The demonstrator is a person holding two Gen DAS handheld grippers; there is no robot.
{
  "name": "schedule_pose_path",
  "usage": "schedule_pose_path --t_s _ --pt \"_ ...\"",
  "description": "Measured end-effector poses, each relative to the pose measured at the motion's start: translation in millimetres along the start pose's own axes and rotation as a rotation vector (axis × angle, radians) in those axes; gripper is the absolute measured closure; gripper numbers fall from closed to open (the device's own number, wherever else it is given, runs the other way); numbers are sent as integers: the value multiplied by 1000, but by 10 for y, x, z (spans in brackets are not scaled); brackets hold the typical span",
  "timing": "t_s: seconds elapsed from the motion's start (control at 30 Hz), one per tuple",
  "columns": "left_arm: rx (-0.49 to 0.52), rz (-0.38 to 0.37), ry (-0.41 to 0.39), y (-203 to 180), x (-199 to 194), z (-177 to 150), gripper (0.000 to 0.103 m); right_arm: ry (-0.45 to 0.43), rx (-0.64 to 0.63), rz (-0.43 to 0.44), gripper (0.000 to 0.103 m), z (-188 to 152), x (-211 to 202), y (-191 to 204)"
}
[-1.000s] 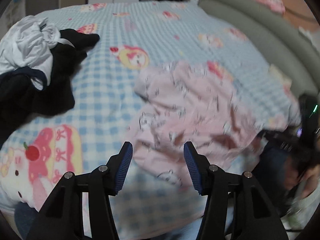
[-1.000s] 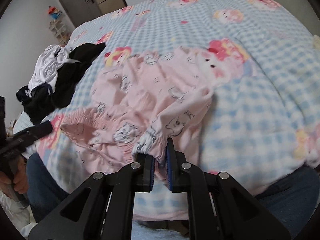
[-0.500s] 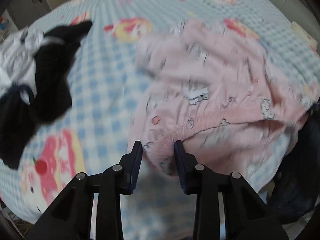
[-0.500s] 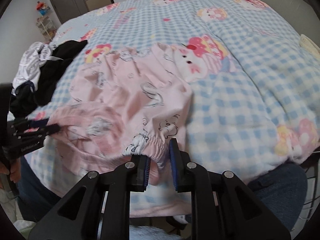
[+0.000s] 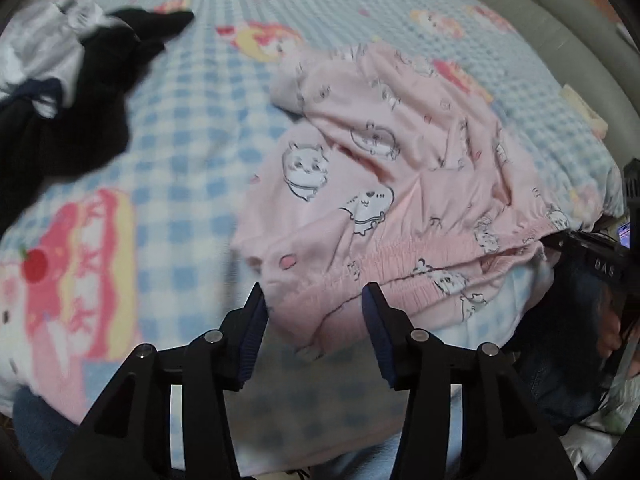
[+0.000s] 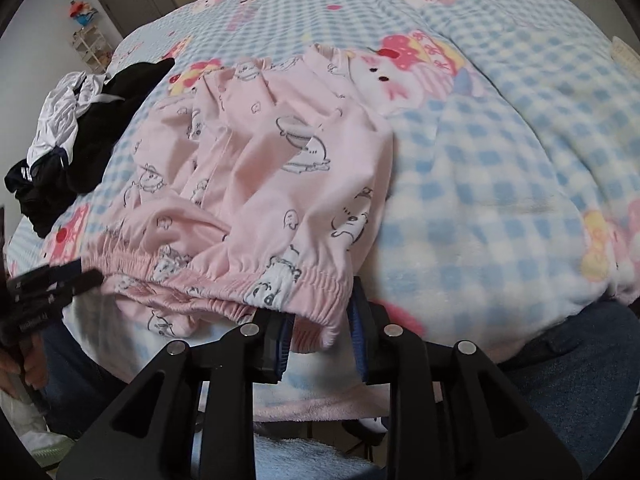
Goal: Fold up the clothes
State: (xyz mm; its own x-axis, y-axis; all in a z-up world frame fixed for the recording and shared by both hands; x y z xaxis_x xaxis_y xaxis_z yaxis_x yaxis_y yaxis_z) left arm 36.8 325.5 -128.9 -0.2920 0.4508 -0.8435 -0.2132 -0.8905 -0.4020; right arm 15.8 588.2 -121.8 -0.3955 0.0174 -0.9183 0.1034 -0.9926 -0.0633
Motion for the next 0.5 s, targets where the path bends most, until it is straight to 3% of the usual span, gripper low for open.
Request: schedule_pose_path --t_s 0.03,0.07,0.13,0.23,0.3,0.37,0.43,0.5 --pt "10 25 14 -14 27 27 71 9 -1 -1 78 -22 30 11" --pt "26 42 11 -51 26 37 80 14 0 1 81 -42 45 13" --pt "53 74 -43 -110 -82 83 84 -1 1 6 97 -53 30 15" --pt "66 88 -148 -190 -402 182 84 -87 8 -16 98 44 -172 -65" --pt "57 52 -203 -248 -662 277 84 -118 36 -17 98 135 -345 -130" --pt "72 6 -257 -387 -948 384 84 -169 74 38 97 253 -656 -157" --pt "105 -3 -287 -502 -1104 463 84 -258 89 90 98 374 -1025 -150" --pt "117 8 -274 -514 -1115 508 84 -303 66 60 97 435 -1140 -139"
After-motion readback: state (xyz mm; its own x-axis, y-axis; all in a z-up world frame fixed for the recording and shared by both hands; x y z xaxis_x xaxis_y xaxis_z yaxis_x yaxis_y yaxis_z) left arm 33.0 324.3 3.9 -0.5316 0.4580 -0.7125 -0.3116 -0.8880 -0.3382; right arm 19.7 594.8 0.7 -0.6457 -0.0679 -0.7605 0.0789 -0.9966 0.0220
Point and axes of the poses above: each gripper's, at about its wrist camera, not at the fingertips, and x roughly the way its jaws point, y to its left, z to its top, the point moved 8 cm from there along x, roughly the way its jaws point, and after that the axes turned 15 degrees about -z, right-handed, at the moved point
